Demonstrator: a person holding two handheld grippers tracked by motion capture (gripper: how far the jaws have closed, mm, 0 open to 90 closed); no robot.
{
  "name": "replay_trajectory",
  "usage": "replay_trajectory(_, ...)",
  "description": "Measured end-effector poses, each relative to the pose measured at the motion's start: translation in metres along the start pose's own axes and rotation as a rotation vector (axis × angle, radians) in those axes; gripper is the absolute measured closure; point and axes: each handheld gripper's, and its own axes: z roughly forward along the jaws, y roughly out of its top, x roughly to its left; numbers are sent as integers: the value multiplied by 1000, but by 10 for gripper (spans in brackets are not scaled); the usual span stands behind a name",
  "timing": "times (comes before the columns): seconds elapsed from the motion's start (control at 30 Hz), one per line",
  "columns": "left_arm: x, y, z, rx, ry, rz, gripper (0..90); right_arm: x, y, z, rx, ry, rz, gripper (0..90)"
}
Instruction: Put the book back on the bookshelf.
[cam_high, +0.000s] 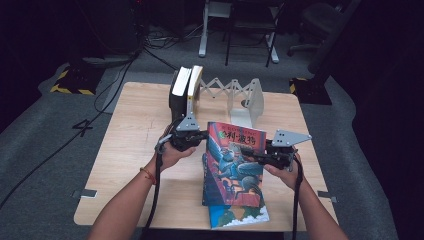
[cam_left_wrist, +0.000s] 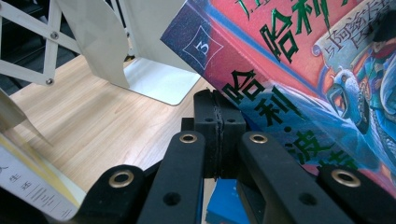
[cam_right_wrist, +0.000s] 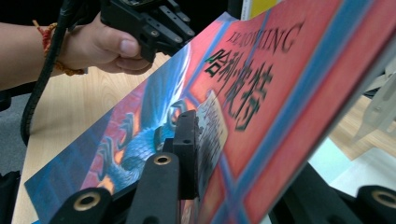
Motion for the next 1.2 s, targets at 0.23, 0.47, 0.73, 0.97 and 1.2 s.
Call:
replay_trajectory(0.23,-3,11,-6,-14,6,28,898,4,8,0,-9,-32,-34,815)
replay_trajectory(0.47,-8,28,-19,-34,17,56,898,10,19,-6,-53,-90,-72,843)
replay_trajectory(0.73,-24,34,-30,-59,18,101,898,34,17,-23,-100,-123,-141,846)
replay_trajectory(0.97,-37,33,-40,-73,22,123,831,52,8,-36,-143,-137,-179,848)
replay_trajectory(1.2,-61,16,-54,-38,73,161,678,58,0,-46,-160,-163,-177,846)
